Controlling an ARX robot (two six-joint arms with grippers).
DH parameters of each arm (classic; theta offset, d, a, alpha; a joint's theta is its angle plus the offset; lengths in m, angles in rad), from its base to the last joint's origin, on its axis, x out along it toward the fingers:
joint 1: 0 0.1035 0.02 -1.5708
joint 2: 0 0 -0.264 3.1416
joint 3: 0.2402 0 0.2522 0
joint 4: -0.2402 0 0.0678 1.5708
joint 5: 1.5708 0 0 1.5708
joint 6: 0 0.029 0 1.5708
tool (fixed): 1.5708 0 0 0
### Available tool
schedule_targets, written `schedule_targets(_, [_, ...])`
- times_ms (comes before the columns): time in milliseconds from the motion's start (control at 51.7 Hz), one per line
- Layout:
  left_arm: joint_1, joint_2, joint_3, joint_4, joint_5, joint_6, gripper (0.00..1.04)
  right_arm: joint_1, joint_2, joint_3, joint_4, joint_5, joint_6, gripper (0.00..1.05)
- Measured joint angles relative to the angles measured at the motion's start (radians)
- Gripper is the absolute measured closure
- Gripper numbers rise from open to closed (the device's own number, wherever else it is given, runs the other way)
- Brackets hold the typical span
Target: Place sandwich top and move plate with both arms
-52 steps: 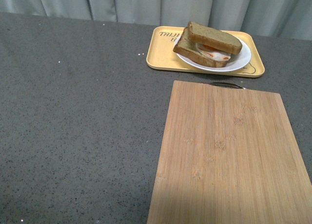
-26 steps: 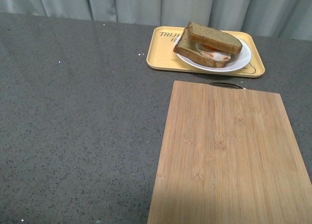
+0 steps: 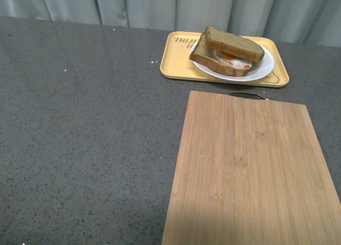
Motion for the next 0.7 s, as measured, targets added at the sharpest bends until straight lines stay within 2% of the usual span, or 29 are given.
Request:
schedule_targets(77, [0.0,0.0,0.0,0.0,0.0,0.0,0.17,0.0,0.0,0.0,0.0,0.0,0.0,0.09])
schedule_targets(135, [0.0,0.0,0.0,0.0,0.0,0.0,0.05,0.0,0.0,0.0,0.0,0.0,0.0,0.09])
schedule_targets(697, [0.0,0.0,0.0,0.0,0.0,0.001,0.07,0.0,0.0,0.0,0.0,0.0,0.0,0.09])
